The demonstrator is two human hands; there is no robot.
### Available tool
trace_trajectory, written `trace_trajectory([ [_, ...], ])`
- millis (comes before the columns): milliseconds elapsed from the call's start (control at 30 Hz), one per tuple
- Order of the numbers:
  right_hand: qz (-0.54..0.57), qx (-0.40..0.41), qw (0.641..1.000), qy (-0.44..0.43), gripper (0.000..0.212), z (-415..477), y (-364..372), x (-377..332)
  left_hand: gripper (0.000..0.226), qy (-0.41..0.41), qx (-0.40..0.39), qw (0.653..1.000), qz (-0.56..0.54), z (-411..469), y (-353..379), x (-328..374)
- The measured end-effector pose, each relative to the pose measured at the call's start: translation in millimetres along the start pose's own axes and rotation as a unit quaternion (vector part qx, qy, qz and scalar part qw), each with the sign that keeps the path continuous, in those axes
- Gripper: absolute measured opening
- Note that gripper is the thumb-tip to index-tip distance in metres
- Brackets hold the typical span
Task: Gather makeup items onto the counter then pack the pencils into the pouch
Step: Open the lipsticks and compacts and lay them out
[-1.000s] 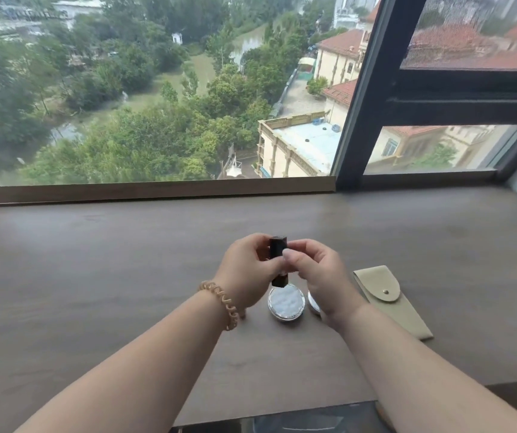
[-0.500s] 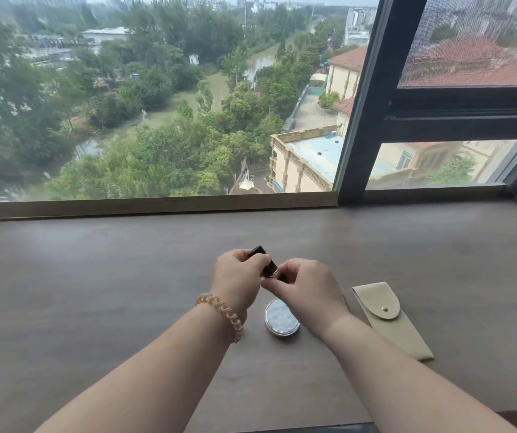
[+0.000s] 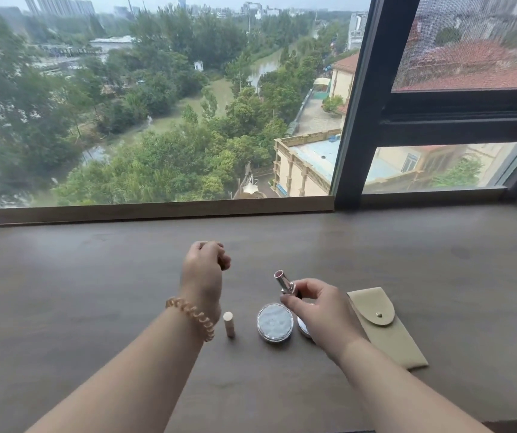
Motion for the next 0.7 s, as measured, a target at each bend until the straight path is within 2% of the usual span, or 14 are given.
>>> trace_trajectory([
  [33,0.025,-0.007,1.0,-0.007,0.005,1,3,-4,0.006,0.008,-0.039,0.999,0.01,-8,12,-10],
  [133,0.114,-0.023,0.993,-0.022,0.007,5,11,-10,0.018,0.038,-0.114,0.992,0.039,-22,35,-30],
  [267,0.212,-0.058,0.975,-0.014,0.04,5,21,-4,0.019,0.07,-0.145,0.987,0.024,-31,44,-29],
  [300,0.238,-0.069,0.969,-0.014,0.043,4,22,-3,0.019,0.072,-0.152,0.986,0.013,-33,45,-27],
  [433,0.301,-0.146,0.942,0.006,0.029,-3,29,-2,0.019,0.071,-0.174,0.982,-0.018,-40,45,-20],
  [533,0.303,-0.205,0.93,0.044,0.037,-9,36,-1,0.015,0.065,-0.186,0.98,-0.034,-42,43,-21],
  [600,0.328,-0.222,0.916,0.072,0.044,-12,39,2,0.014,0.056,-0.178,0.982,-0.041,-43,39,-23],
  [700,0.36,-0.217,0.904,0.083,0.035,-14,40,4,0.012,0.052,-0.175,0.982,-0.046,-45,34,-22],
])
Point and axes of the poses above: each hand's wrist, its own z-axis towards the middle knuckle, its own y-axis out of the palm, x = y × z, the point moved 6 cm from there along z, towards the middle knuckle, and after that the axes turned 6 degrees about z, right-handed, at the moved point
